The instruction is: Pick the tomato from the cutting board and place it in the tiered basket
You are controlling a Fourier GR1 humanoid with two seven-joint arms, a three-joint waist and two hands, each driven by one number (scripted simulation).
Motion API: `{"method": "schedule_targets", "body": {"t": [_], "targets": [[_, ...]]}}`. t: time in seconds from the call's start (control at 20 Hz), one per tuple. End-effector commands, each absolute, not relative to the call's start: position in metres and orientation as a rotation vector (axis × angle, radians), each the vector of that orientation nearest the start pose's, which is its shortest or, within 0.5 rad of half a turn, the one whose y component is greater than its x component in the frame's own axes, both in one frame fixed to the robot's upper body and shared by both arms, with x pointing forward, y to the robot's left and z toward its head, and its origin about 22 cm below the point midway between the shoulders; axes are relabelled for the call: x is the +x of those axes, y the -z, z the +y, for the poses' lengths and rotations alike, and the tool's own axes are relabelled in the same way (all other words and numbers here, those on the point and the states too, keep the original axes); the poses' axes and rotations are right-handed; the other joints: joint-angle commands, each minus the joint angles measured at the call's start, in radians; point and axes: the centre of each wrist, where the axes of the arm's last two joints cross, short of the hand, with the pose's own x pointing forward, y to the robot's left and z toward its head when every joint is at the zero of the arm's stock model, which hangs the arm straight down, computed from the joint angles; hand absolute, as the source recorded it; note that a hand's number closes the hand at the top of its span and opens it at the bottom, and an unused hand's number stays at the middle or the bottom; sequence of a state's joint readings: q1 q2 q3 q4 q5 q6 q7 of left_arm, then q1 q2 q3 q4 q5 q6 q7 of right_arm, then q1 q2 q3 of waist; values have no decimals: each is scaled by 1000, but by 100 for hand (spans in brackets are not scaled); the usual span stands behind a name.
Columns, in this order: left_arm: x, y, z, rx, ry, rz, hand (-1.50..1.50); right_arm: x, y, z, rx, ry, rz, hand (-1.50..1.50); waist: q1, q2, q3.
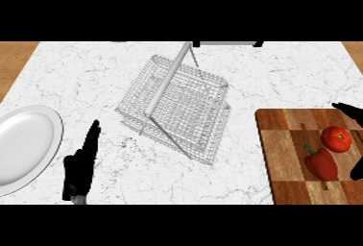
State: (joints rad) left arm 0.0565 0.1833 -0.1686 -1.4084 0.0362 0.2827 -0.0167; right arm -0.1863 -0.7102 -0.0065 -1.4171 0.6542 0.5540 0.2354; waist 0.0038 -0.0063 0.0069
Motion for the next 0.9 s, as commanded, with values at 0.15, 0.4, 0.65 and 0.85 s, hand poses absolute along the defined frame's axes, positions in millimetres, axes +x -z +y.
{"method": "schedule_targets", "body": {"t": [0.15,0.4,0.65,0.85], "targets": [[210,62,242,249,23,-1292,0,294,-99,-387,-780,-1187,-702,-150,0,7,-7],[218,50,247,266,28,-1302,0,298,-85,-390,-742,-1160,-671,-150,-1,7,-7],[218,49,231,235,21,-1300,0,303,-75,-383,-737,-1152,-673,-150,0,7,-7],[213,51,232,263,10,-1301,0,307,-54,-378,-734,-1143,-686,150,2,7,-7]]}}
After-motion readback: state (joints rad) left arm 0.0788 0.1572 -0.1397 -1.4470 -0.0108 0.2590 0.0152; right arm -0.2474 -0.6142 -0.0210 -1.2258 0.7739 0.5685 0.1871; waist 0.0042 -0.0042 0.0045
